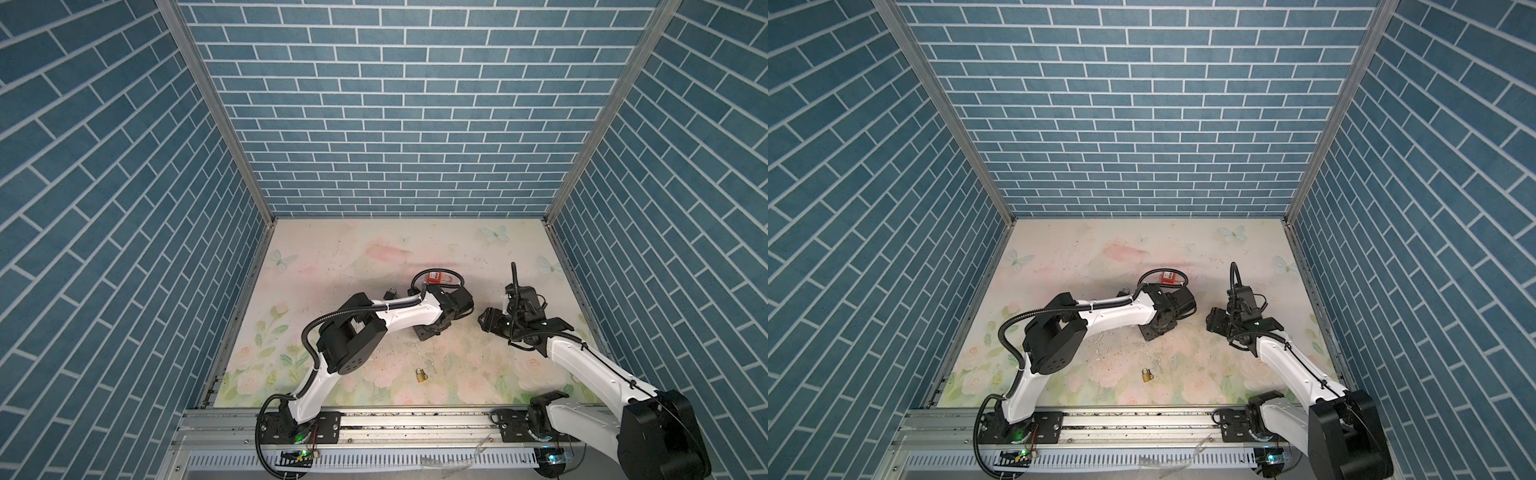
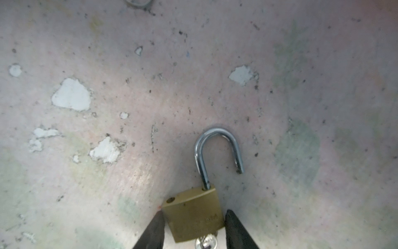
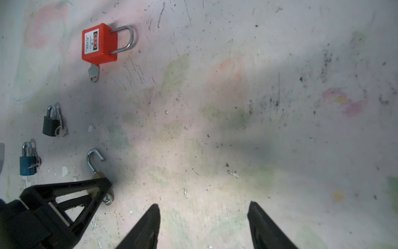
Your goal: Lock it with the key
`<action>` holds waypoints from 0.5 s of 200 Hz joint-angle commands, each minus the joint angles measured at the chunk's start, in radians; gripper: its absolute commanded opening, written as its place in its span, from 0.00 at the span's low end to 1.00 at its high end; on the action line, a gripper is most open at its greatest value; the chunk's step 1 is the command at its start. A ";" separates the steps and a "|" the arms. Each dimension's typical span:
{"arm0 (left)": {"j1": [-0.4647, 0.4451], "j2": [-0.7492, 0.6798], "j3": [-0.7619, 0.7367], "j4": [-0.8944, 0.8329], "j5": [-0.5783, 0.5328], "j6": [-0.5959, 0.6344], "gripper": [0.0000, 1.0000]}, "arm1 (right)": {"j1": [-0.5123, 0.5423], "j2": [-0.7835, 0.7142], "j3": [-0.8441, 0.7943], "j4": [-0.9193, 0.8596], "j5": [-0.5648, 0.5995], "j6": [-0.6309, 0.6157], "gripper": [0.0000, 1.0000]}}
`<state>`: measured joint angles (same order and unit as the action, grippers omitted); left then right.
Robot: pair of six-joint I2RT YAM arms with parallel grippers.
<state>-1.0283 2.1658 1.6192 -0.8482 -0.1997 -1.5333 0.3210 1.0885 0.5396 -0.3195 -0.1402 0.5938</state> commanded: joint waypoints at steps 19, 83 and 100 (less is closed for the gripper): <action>-0.005 0.084 -0.029 -0.063 0.051 -0.050 0.38 | -0.008 -0.019 0.006 0.015 -0.013 -0.023 0.66; 0.008 0.072 -0.052 -0.003 -0.017 0.109 0.14 | -0.010 -0.034 0.021 -0.006 -0.037 -0.022 0.66; 0.013 0.034 -0.075 0.086 -0.027 0.271 0.02 | -0.009 -0.051 0.034 -0.013 -0.060 -0.032 0.66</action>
<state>-1.0279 2.1651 1.6123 -0.8471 -0.2234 -1.4601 0.3168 1.0706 0.5396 -0.3145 -0.1658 0.5938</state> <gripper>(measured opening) 0.370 0.661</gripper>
